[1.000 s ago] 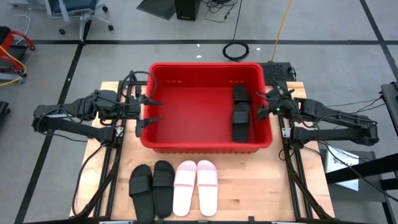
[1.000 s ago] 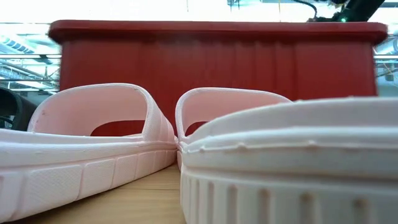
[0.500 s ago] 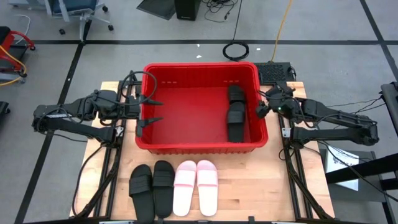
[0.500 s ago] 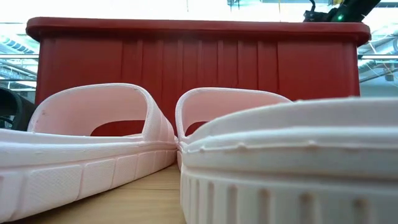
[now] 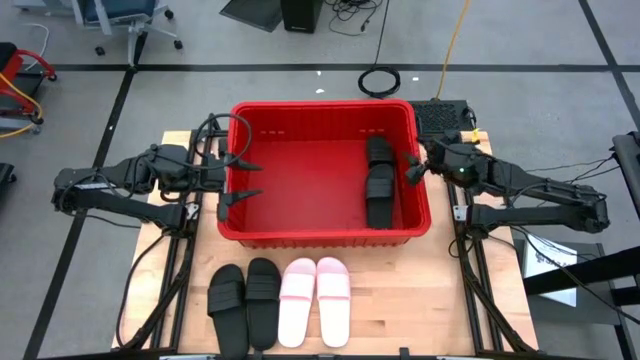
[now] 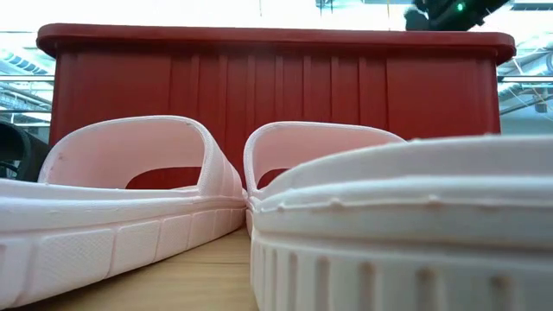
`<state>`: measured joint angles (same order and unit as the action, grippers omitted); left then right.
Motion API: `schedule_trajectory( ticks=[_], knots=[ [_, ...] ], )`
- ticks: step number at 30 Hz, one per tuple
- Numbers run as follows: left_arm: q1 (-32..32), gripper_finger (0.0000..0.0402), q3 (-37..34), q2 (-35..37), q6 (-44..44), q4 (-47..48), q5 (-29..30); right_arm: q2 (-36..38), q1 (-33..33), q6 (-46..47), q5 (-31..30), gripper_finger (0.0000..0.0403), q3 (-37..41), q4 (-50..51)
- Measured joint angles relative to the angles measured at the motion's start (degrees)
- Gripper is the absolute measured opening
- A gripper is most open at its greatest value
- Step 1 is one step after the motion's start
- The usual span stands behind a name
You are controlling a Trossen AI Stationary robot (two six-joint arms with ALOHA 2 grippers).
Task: Pick and place slides into bin
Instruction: Put the pink slide into the red bin
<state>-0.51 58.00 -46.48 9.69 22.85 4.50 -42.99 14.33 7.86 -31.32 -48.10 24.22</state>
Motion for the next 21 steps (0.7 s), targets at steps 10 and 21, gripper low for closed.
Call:
schedule_trajectory(
  ticks=[10, 21],
  knots=[
    [-7.6, 0.0250, 0.0, 0.0, 0.5, -4.9, -3.4, -0.2, -6.4, -1.5, 34.2, 0.0255, 0.0, -21.9],
    [-21.2, 0.0250, 0.0, -0.4, 0.5, -6.8, -3.5, -9.4, -25.5, -4.5, 53.9, 0.0255, 0.0, -42.6]
  ],
)
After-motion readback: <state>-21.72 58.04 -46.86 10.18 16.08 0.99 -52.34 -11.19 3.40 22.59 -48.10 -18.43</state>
